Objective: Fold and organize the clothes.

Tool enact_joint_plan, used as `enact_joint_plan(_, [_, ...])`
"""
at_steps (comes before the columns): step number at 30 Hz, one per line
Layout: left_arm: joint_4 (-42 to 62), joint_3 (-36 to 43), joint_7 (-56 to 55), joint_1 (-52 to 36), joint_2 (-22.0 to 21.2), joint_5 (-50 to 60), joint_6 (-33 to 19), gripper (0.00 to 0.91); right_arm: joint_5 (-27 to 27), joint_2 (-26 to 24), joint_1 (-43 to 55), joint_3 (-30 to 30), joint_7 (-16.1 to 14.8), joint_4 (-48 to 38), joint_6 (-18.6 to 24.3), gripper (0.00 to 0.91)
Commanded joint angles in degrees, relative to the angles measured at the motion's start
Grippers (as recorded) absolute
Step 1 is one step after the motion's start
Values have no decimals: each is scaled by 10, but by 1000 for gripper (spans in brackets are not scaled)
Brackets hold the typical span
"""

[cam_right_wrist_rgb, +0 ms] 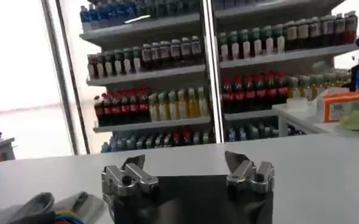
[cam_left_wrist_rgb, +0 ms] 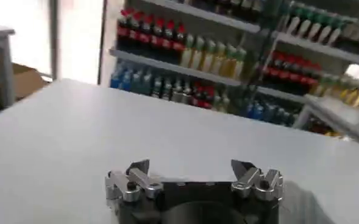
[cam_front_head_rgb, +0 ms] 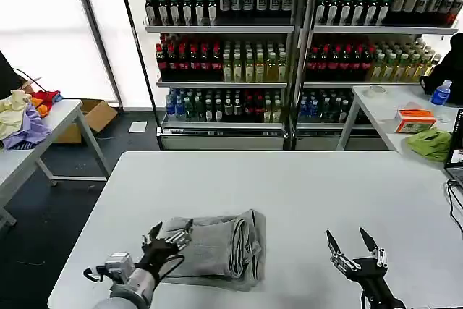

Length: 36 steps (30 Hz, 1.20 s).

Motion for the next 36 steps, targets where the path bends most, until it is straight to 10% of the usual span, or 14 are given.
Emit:
enact_joint_plan(1, [46, -78, 20, 23, -2, 79, 37, 907, 5, -2, 0, 6, 2, -1, -1, 907])
enact_joint_plan(17, [82, -2, 23, 2, -38, 86, 40, 907, 2, 0, 2, 3, 2, -4, 0, 907])
enact_joint_plan(27, [75, 24, 20, 9, -50, 89, 36, 40, 1, 3, -2, 7, 3, -4, 3, 907])
enact_joint_plan(36, [78, 29, -8, 10, -63, 44, 23, 40, 0, 6, 0, 3, 4, -5, 3, 907])
